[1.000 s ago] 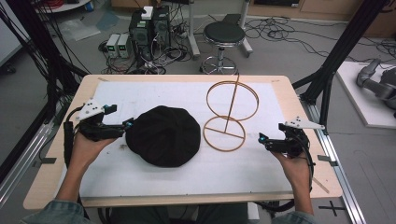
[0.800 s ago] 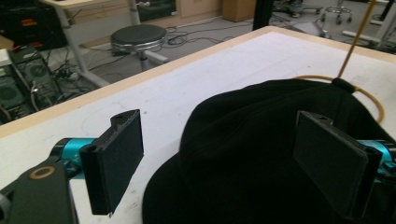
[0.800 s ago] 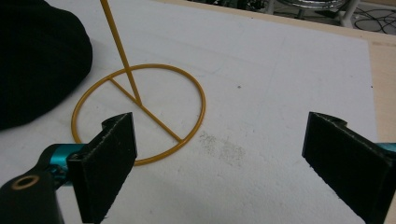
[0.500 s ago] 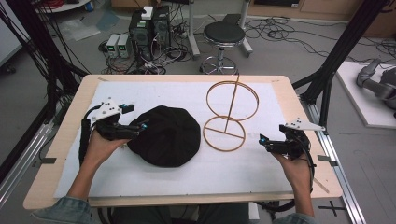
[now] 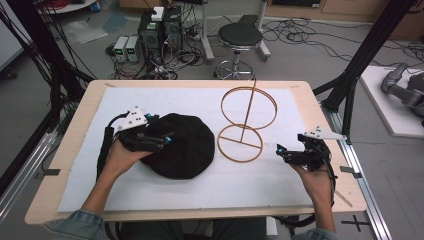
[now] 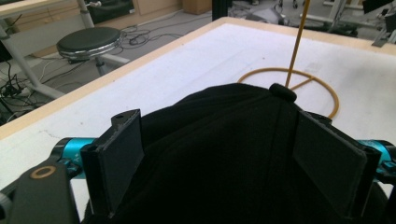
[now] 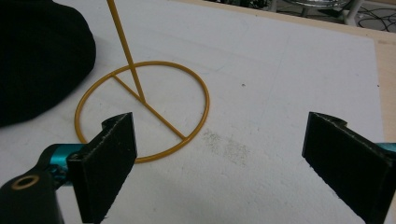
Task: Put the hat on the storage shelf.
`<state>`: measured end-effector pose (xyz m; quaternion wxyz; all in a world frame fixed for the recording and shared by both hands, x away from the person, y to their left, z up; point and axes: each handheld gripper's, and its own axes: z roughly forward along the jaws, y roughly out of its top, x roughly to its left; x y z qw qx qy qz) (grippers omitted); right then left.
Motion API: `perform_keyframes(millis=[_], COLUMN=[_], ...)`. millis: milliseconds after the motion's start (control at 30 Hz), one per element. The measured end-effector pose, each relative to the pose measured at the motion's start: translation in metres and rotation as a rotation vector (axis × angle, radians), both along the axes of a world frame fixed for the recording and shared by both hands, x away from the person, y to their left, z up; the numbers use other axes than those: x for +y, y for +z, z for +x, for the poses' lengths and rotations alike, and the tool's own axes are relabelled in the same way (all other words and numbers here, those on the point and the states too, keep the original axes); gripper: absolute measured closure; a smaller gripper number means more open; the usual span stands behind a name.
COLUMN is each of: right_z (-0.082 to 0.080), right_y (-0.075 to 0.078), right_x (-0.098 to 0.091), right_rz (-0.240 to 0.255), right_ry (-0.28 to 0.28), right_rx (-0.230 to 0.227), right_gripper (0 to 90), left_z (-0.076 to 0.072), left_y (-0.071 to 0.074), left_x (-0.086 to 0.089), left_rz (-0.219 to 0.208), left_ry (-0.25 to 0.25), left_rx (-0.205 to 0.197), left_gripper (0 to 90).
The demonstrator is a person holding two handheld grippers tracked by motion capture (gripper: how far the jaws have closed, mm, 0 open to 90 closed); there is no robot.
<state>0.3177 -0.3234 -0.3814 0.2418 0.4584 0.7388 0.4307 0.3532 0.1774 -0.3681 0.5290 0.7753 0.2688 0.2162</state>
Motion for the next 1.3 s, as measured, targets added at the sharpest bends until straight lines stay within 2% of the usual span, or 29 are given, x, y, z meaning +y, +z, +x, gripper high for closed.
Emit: perform_keyframes(millis=[200,267,400,433,500,567,633,833,967,1033,1100,1200,1233,1267,1300], right_z=[0.000,0.000,0.000,0.000,-0.001,0.000,0.000,0.000,0.000,0.000,0.000,0.000,0.000,0.000,0.000], right_y=[0.000,0.000,0.000,0.000,0.000,0.000,0.000,0.000,0.000,0.000,0.000,0.000,0.000,0.000,0.001], right_x=[0.000,0.000,-0.001,-0.001,0.000,0.000,0.000,0.000,0.000,0.000,-0.001,-0.001,-0.001,-0.001,-0.001], right_rz=[-0.001,0.004,0.007,0.006,0.010,0.009,0.009,0.006,0.008,0.008,0.011,0.013,0.011,0.011,0.015], right_ry=[0.003,0.007,0.008,0.008,0.009,0.011,0.008,0.008,0.009,0.008,0.007,0.005,0.006,0.006,0.004], right_rx=[0.000,0.001,-0.001,-0.001,0.002,0.001,0.003,0.003,0.001,-0.003,-0.001,0.000,-0.001,-0.001,0.003], right_gripper=[9.8,9.8,9.8,9.8,9.8,9.8,9.8,9.8,9.8,9.8,9.8,9.8,9.8,9.8,9.8], left_z=[0.001,0.002,0.002,0.003,0.003,0.003,0.004,0.001,0.000,-0.001,-0.002,-0.004,-0.006,-0.006,-0.007], left_y=[-0.004,-0.008,-0.012,-0.013,-0.014,-0.015,-0.016,-0.015,-0.014,-0.014,-0.011,-0.007,-0.003,-0.003,0.001], left_x=[-0.008,-0.013,-0.017,-0.018,-0.019,-0.019,-0.018,-0.019,-0.019,-0.019,-0.018,-0.016,-0.014,-0.014,-0.010], left_rz=[0.022,0.055,0.068,0.087,0.094,0.110,0.115,0.135,0.144,0.145,0.119,0.106,0.080,0.080,0.054], left_ry=[-0.016,-0.024,-0.032,-0.029,-0.027,-0.018,-0.041,-0.077,-0.084,-0.083,-0.090,-0.093,-0.090,-0.090,-0.089], left_rx=[0.001,0.006,0.012,0.013,0.014,0.021,0.037,0.053,0.060,0.060,0.055,0.044,0.034,0.034,0.024], left_gripper=[17.0,17.0,16.9,17.0,17.7,25.2,32.3,62.9,76.6,80.3,81.3,81.9,81.9,82.0,82.1])
